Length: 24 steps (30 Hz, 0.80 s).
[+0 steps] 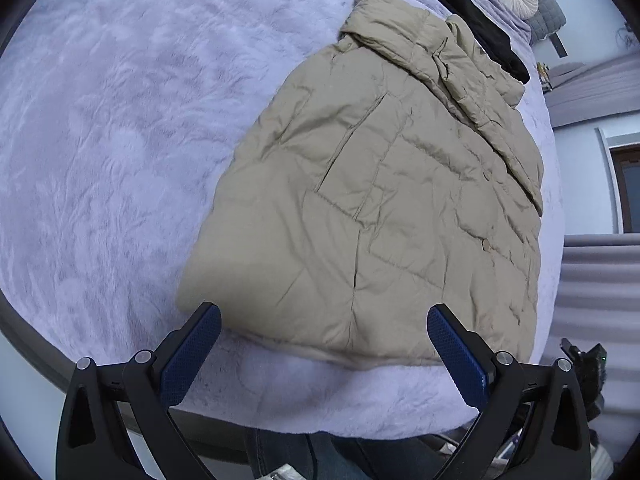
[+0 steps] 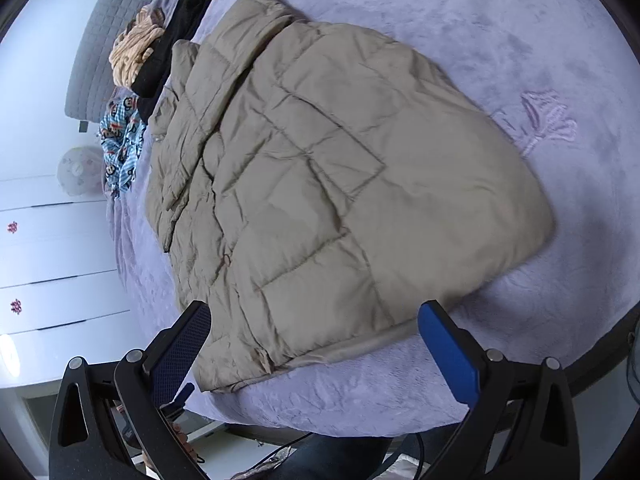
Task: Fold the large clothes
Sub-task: 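Grasp the jacket hem with both tools and lift it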
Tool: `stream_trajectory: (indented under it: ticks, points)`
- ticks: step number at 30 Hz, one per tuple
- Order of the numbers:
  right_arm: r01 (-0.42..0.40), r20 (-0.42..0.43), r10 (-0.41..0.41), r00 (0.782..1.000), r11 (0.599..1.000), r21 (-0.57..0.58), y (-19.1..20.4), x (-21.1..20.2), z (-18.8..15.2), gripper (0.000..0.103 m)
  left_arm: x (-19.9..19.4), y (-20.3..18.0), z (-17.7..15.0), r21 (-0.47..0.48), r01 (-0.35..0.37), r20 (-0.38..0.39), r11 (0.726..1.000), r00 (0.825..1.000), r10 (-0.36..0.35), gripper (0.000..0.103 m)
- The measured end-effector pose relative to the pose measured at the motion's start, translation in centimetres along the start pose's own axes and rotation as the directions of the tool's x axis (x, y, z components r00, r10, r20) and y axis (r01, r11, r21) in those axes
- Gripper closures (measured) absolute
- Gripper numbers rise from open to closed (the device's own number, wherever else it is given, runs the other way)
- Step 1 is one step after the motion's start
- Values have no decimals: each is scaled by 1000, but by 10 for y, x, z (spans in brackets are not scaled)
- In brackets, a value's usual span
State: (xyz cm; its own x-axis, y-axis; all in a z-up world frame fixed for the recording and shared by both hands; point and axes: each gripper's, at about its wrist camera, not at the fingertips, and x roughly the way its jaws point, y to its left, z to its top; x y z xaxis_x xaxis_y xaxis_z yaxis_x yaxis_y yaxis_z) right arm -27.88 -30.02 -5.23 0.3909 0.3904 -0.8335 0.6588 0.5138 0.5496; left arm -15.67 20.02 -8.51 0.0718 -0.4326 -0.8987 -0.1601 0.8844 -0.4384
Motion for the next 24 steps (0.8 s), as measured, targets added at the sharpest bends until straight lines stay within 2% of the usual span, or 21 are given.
stream_trajectory:
  ticks: [5,9,13,17,20,21,22,23,24]
  points:
    - [-59,3,59,998,990,126,-44,-4,-5,0,23,13,-25,-49,84,-89,995,992,-88,0]
    - [-134,14,135,991,963,235,-68,5,-8,0,41,16,-25,-109,127,-101,986,985,-138,0]
    - [-161,16,162,987,950,268,-75,15,-8,0,51,11,-13,-136,138,-81,981,985,-150,0]
    - [-195,35,193,980,940,279,-75,24,-1,0,62,-3,-1,-141,186,-77,972,977,-198,0]
    - [-209,40,206,978,930,302,-72,34,4,0,72,-12,4,-123,165,-99,979,979,-177,2]
    - [-208,39,207,978,928,308,-72,36,6,0,73,-14,5,-116,146,-105,982,982,-159,4]
    - [-208,38,207,978,927,312,-71,36,7,0,74,-15,6,-105,125,-107,987,985,-136,18]
    - [-210,38,209,977,925,317,-70,38,8,0,74,-17,7,-90,106,-114,990,987,-116,38]
    - [-213,39,213,976,922,323,-68,40,8,0,74,-16,8,-80,96,-123,992,987,-105,48]
